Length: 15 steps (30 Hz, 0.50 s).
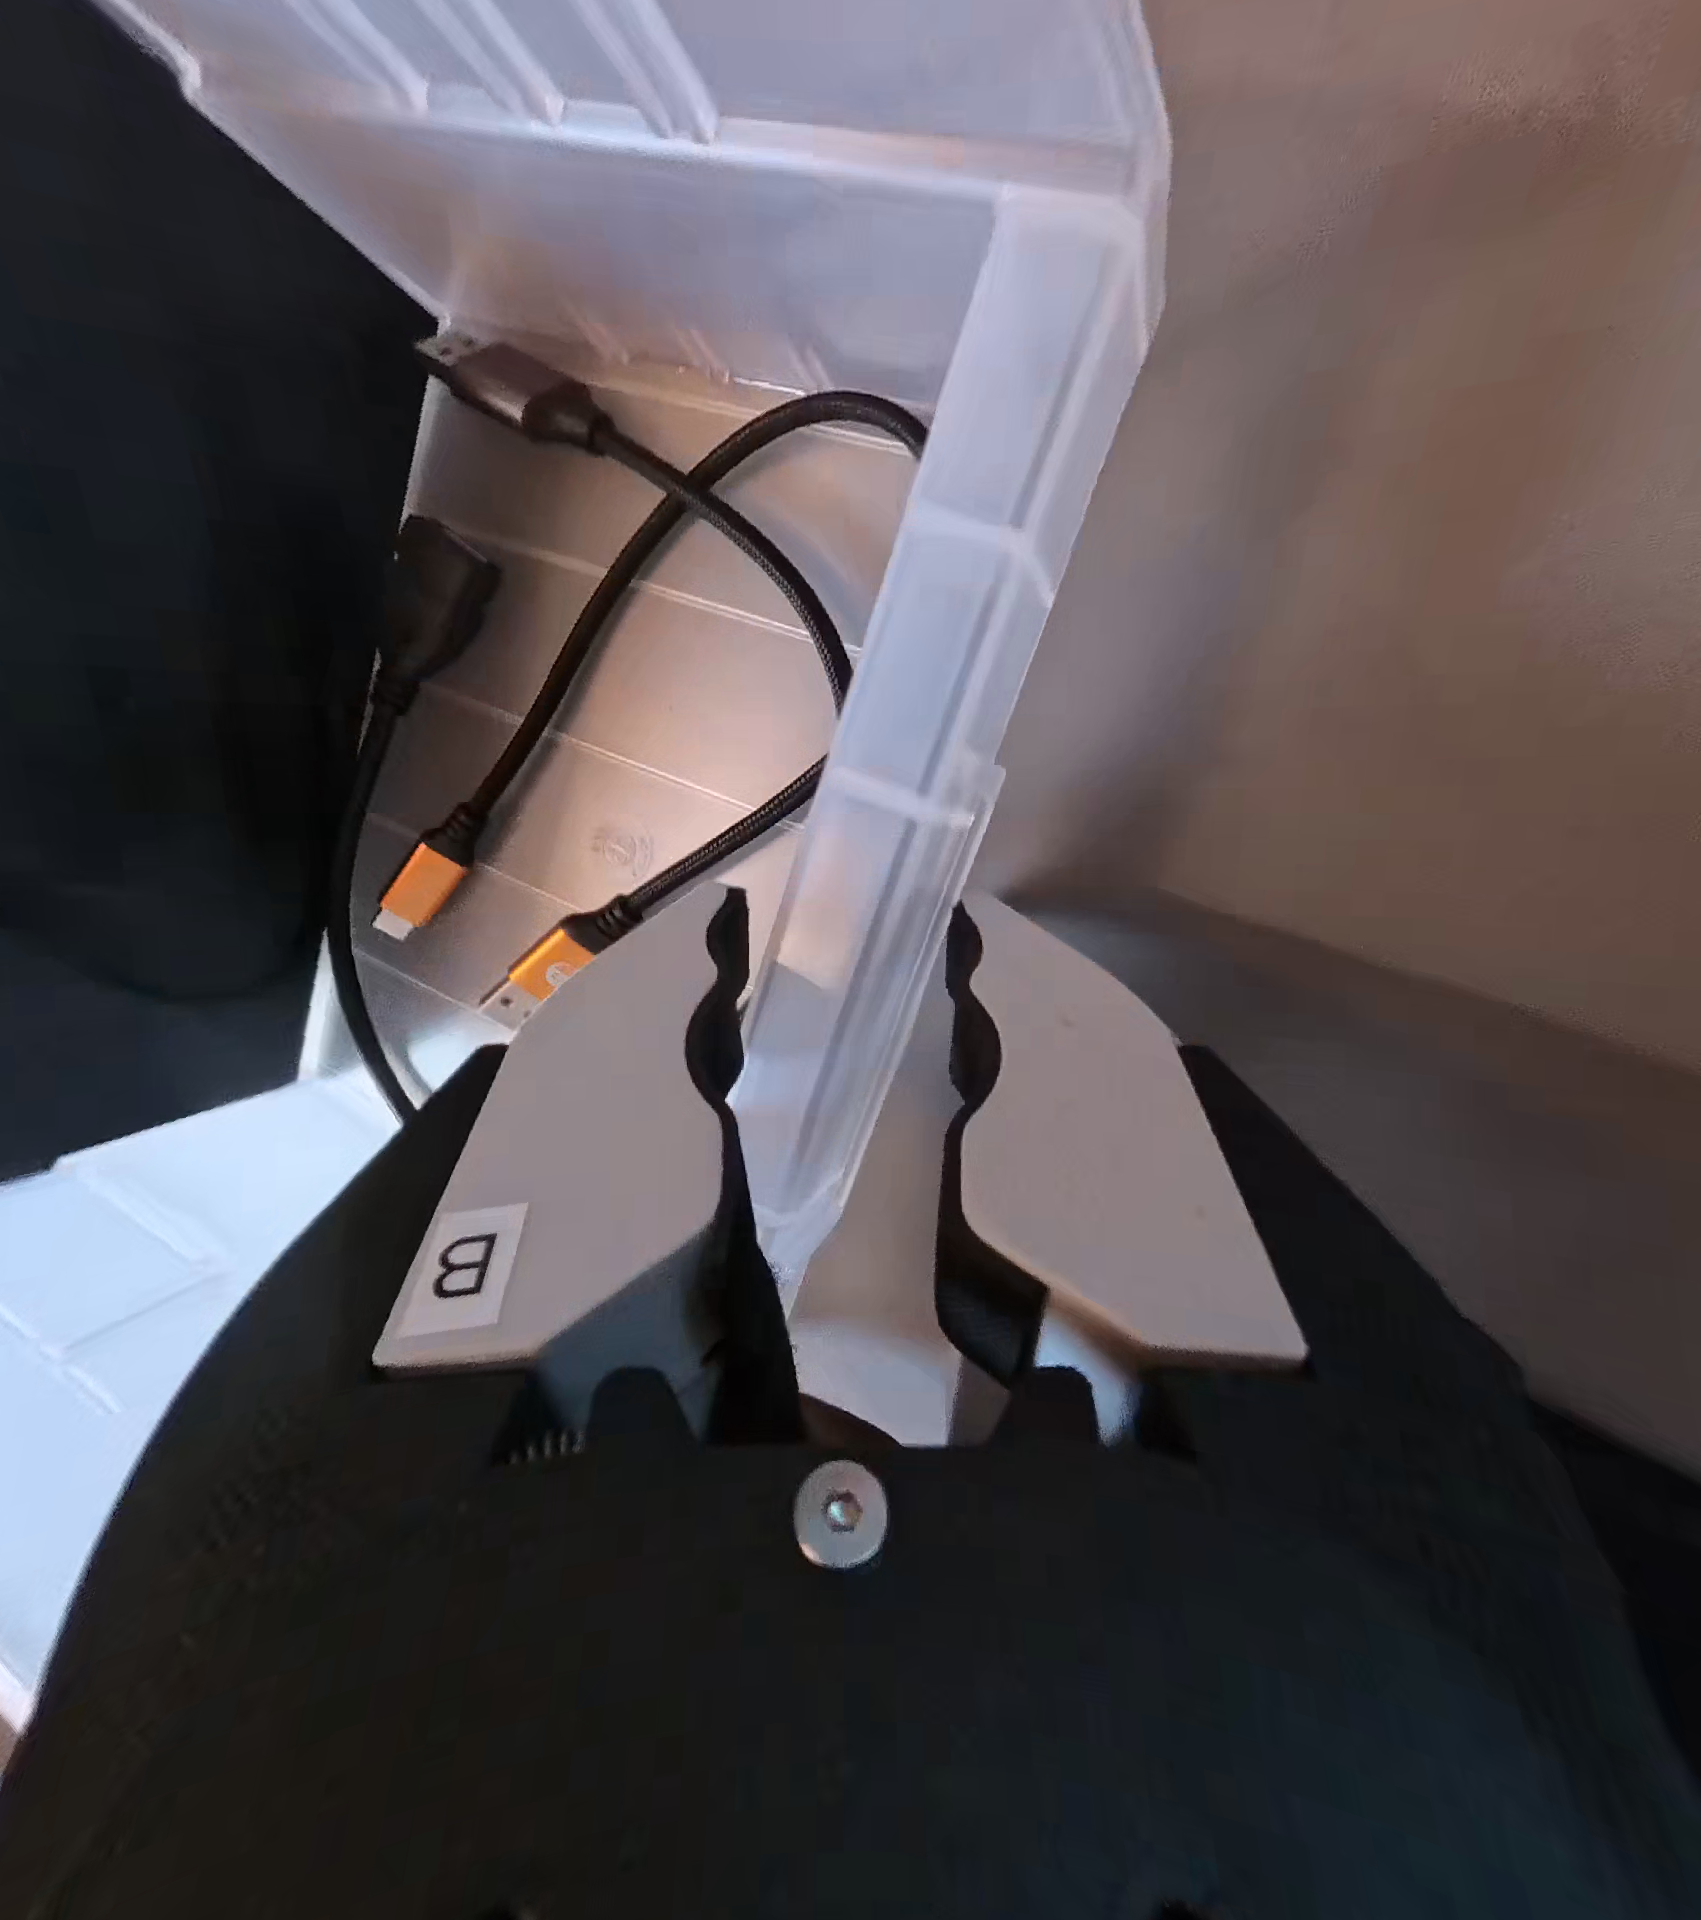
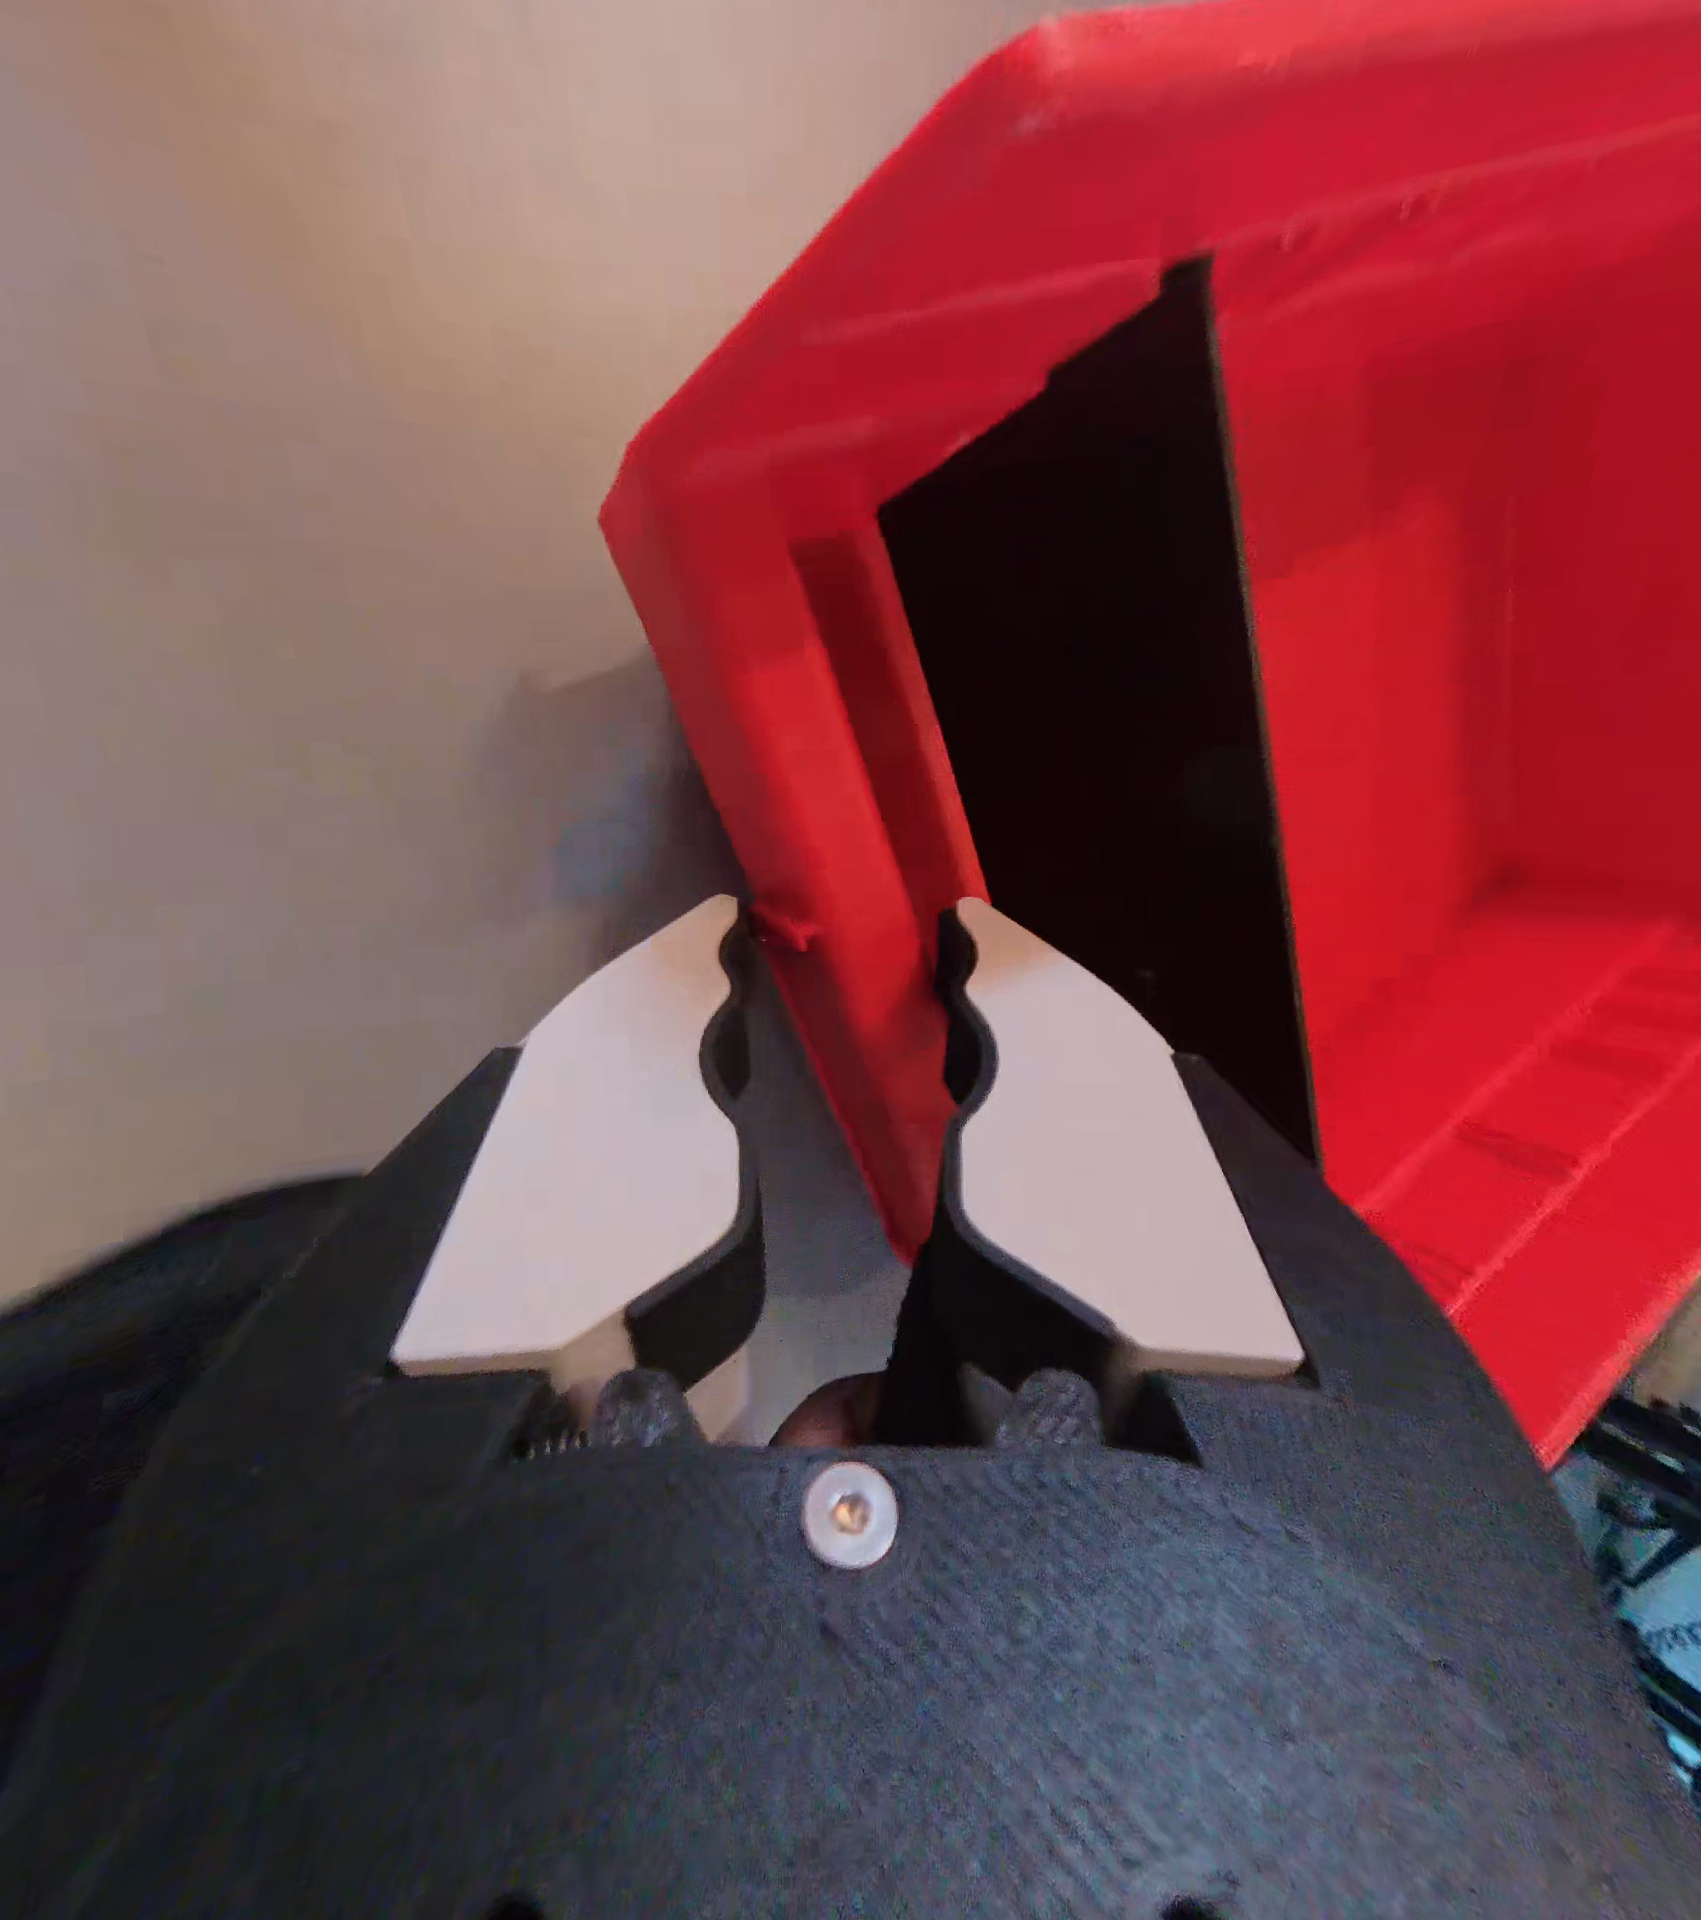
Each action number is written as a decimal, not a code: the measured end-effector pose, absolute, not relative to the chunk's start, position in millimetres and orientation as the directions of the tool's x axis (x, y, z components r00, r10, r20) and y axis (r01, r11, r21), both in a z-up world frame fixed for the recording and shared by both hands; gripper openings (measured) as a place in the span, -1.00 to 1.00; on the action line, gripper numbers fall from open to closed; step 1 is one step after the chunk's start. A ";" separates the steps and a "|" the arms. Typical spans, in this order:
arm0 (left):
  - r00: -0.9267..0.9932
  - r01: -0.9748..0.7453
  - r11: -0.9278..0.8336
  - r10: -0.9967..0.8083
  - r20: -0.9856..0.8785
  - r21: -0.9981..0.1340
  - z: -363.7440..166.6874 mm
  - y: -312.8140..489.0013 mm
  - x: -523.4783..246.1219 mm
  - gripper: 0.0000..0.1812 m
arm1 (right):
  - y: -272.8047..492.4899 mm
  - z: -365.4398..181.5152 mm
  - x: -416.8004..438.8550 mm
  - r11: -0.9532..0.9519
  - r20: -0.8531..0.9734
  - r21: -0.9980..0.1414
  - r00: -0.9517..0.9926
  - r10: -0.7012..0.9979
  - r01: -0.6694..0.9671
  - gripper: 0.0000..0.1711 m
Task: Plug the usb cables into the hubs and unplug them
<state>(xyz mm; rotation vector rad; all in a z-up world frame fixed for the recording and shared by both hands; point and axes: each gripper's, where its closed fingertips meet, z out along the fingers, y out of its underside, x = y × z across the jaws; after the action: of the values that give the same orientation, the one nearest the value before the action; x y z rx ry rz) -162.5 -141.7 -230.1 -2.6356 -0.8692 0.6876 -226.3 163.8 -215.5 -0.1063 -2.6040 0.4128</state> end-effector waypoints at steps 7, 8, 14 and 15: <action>0.736 0.491 -0.803 0.589 -0.334 -0.337 -229.3 -223.1 -131.6 -0.54 | 231.3 -216.7 -233.5 0.957 0.442 -0.275 -0.872 0.213 0.094 -0.58; 0.733 0.501 -0.802 0.593 -0.334 -0.324 -229.1 -234.2 -125.7 -0.54 | 240.1 -216.7 -234.0 0.958 0.450 -0.271 -0.868 0.210 0.091 -0.58; 0.693 0.559 -0.774 0.633 -0.344 -0.298 -228.2 -272.3 -92.1 -0.52 | 294.0 -216.9 -234.7 0.954 0.461 -0.263 -0.851 0.253 0.141 -0.58; 0.686 0.569 -0.768 0.641 -0.344 -0.294 -228.1 -276.5 -86.4 -0.52 | 302.5 -216.9 -233.7 0.954 0.463 -0.256 -0.847 0.260 0.153 -0.58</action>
<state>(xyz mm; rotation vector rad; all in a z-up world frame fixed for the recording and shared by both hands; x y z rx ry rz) -86.4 -276.5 -228.1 -2.7318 -0.9883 0.6507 -233.7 302.5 -216.9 -0.2935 -2.5955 0.2864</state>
